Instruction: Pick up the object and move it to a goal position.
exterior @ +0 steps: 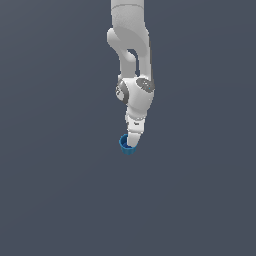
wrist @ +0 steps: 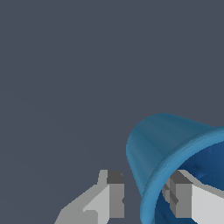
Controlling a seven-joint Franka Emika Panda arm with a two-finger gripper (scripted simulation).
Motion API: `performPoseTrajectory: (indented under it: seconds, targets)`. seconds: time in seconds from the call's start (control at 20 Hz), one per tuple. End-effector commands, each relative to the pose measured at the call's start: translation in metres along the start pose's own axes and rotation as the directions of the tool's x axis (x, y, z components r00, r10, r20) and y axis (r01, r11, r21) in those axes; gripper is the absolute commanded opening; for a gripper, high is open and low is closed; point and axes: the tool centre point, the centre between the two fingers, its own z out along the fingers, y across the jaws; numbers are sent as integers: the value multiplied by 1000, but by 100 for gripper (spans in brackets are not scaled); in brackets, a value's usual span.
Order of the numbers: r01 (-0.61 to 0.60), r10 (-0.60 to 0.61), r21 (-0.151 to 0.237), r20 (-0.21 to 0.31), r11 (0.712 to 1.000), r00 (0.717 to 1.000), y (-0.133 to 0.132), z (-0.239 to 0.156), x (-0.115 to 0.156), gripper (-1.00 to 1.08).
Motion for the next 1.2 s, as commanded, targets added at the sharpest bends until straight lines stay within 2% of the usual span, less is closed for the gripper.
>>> performPoseTrajectory:
  seconds: [0.0, 0.5, 0.7, 0.95, 1.15]
  targets:
    - [0, 0, -1, 0, 1000, 1000, 0, 0, 0, -100]
    - [0, 0, -1, 0, 1000, 1000, 0, 0, 0, -100]
    - [0, 0, -1, 0, 1000, 1000, -2, -3, 9, -100]
    - [0, 0, -1, 1, 1000, 1000, -8, -14, 36, -100]
    - [0, 0, -1, 1, 1000, 1000, -15, -27, 73, -100]
